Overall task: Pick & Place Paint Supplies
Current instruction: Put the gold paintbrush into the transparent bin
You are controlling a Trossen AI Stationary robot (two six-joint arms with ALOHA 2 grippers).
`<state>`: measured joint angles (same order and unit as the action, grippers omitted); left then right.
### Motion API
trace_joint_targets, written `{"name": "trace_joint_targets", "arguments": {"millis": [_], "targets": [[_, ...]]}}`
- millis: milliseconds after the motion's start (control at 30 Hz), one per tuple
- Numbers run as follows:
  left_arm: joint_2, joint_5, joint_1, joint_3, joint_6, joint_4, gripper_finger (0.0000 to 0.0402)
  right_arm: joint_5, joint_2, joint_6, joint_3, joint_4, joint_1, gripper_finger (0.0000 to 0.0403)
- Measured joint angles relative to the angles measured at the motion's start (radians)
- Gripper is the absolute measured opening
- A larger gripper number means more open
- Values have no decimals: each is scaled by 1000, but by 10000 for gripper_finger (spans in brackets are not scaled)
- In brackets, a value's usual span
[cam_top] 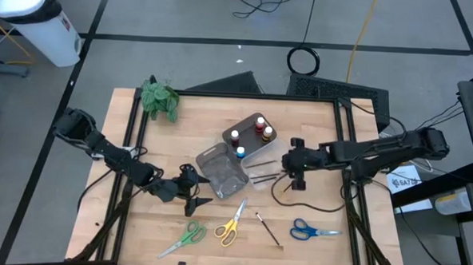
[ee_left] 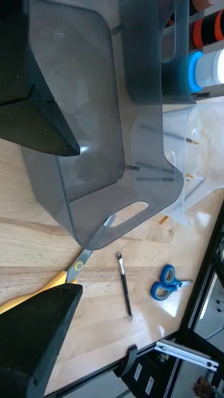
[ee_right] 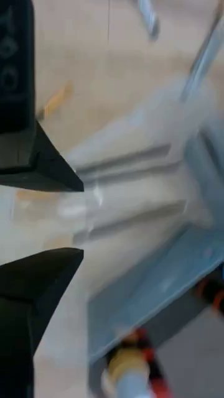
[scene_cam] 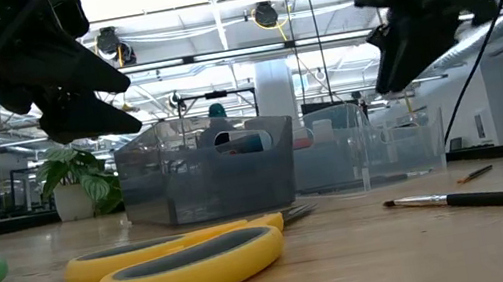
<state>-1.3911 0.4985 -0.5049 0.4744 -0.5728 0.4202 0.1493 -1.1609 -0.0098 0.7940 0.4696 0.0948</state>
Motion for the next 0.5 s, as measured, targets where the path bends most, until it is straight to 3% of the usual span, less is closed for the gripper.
{"name": "trace_joint_targets", "arguments": {"millis": [167, 500], "targets": [[0, 0, 0, 0, 0, 0, 365, -101, 16, 66, 0, -14, 94, 144], [0, 0, 0, 0, 0, 0, 365, -71, -76, 103, -17, -114, 265, 137]]}}
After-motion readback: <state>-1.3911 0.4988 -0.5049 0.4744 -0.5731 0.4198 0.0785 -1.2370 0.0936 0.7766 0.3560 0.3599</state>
